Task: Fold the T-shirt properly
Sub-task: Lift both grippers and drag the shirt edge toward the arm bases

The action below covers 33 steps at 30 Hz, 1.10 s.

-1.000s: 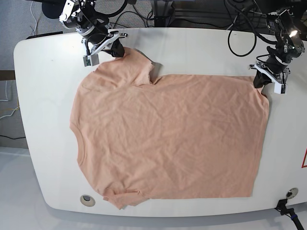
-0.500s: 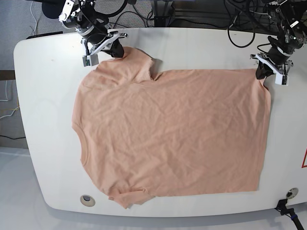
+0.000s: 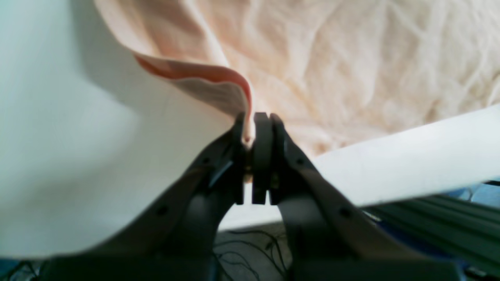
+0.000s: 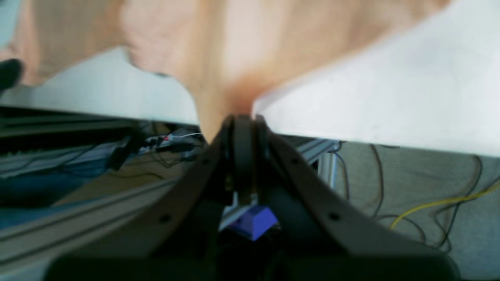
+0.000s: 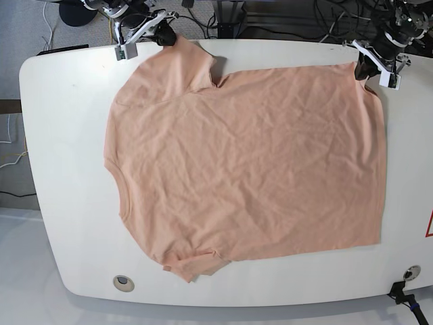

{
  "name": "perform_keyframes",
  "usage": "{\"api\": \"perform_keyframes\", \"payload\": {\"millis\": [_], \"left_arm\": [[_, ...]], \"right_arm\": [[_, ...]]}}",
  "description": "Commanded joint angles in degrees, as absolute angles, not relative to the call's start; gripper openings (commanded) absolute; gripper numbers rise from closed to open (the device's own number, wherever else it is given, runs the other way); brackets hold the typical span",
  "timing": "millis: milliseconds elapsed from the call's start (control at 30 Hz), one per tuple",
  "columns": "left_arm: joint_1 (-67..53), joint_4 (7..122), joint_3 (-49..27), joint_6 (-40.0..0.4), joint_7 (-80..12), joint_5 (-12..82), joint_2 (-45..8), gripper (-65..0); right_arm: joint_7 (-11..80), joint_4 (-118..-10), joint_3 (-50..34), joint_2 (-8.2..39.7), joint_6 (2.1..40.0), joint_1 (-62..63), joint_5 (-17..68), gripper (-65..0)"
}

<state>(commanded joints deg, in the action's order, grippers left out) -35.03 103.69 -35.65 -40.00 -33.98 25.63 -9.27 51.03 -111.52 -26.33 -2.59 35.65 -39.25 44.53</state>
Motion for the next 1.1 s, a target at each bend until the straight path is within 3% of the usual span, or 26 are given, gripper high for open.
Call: {"api": "perform_keyframes", "payload": {"millis": [67,167,300,500,733,1100], "left_arm": [[-34.86,104.84,-35.82,-40.00,-33.98,25.63,-9.27,-65.0],[-32.84,106.15,-35.82,-40.00,-33.98,25.63,-9.45,-65.0],[-27.74,106.24,-37.32,-40.00,-33.98,25.63,-9.54,-65.0],[-17.98,106.15,-40.40,-40.00,-40.04,25.45,-9.54,-65.0],[-11.12,104.84,-40.31,-40.00,-45.49,25.27,-9.27,-65.0],[-4.00,89.27,-39.69,-40.00,-46.46,25.27,-9.71,-65.0]], "right_arm": [[51.03,-111.52,-26.51,-0.13,35.47,-37.14,49.27,-65.0],[51.03,-111.25,-26.51,3.03,32.22,-33.71,54.99,-65.0],[51.03,-111.16,-26.24,4.97,29.76,-28.09,58.15,-65.0],[51.03,-110.37,-26.07,5.05,29.49,-20.97,57.98,-65.0],[51.03,-101.49,-26.07,5.05,29.58,-13.05,57.98,-65.0],[51.12,-87.87,-21.32,7.34,29.58,-0.13,57.98,-65.0]]}}
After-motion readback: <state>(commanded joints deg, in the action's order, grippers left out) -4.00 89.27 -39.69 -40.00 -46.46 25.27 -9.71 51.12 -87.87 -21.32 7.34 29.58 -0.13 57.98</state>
